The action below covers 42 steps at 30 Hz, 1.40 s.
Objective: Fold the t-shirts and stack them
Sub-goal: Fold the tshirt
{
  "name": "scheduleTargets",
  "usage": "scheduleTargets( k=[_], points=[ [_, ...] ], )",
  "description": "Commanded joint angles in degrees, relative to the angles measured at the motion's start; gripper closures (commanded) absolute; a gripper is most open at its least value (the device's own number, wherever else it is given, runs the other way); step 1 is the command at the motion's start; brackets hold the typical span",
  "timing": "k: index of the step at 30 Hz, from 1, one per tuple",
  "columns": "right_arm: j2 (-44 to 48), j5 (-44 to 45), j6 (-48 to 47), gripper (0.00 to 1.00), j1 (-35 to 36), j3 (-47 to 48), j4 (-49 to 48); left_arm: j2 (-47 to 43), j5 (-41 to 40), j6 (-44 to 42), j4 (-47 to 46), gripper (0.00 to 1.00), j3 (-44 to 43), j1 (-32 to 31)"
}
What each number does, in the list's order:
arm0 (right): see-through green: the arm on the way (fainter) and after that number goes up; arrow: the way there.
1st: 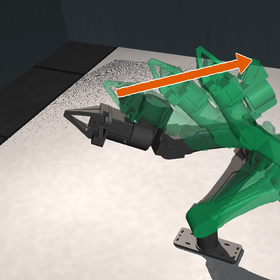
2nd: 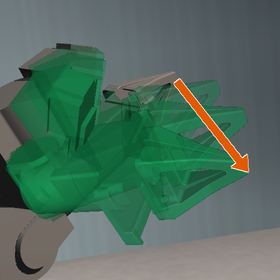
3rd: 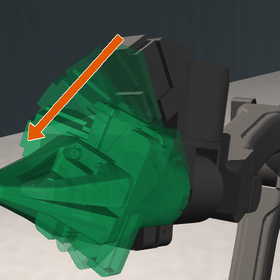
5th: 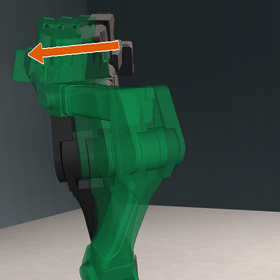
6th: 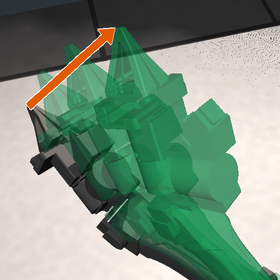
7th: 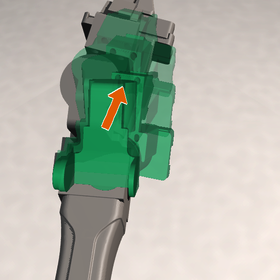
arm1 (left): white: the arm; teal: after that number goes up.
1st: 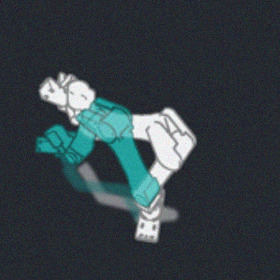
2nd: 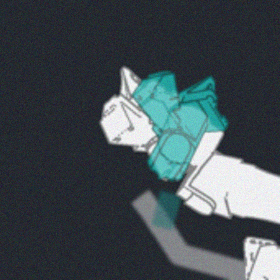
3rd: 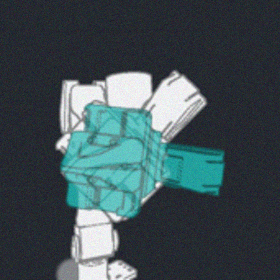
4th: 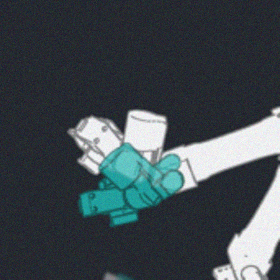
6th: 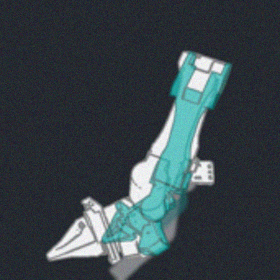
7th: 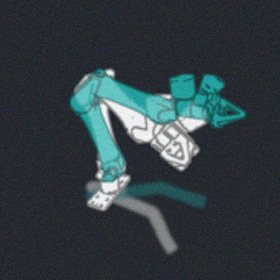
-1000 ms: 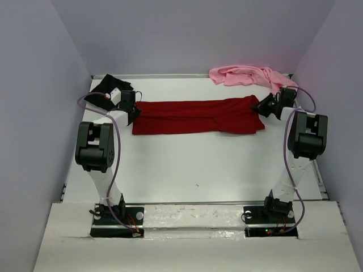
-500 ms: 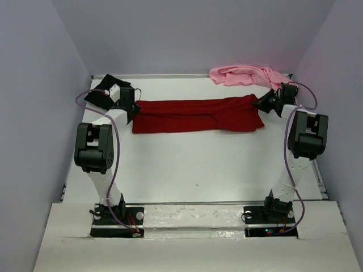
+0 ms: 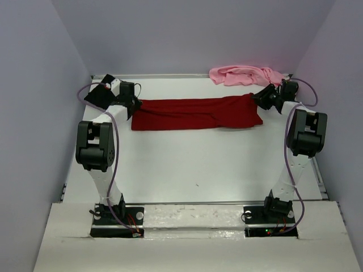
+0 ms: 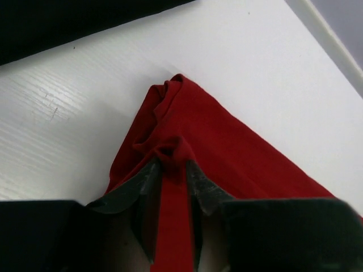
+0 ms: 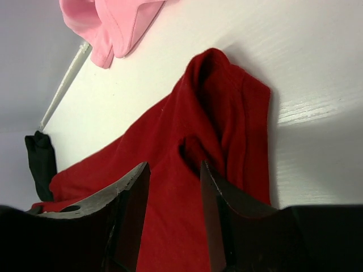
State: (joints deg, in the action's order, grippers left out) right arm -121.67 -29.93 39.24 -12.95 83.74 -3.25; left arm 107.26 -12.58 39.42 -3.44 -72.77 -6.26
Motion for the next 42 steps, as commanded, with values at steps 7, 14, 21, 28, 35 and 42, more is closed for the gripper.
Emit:
scheduleTargets(
  k=[7,14,21,28,35,42],
  points=[
    [4.2,0.3,-1.7,0.53,0.6,-1.9,-1.0,-0.6,0.7,-2.7,1.7,0.09,-2.0,0.4],
    [10.7,-0.1,-3.6,0.53,0.6,-6.0,0.7,-10.0,0.7,-2.9,0.7,0.07,3.8,0.4],
    [14.6,0.3,-6.7,0.53,0.6,-9.1,5.9,-18.7,6.2,-4.0,0.3,0.11,10.3,0.3],
    [18.2,4.9,-9.5,0.52,0.6,-12.7,10.6,-19.1,3.9,-4.3,2.4,0.11,14.5,0.3],
    [19.7,5.4,-8.7,0.40,-1.5,-17.3,10.5,-14.7,6.1,-4.6,0.7,0.11,17.0,3.2],
    [22.6,6.0,-8.0,0.34,-4.7,-20.5,10.5,-9.5,15.7,-5.0,-3.4,0.11,19.2,10.0]
  ],
)
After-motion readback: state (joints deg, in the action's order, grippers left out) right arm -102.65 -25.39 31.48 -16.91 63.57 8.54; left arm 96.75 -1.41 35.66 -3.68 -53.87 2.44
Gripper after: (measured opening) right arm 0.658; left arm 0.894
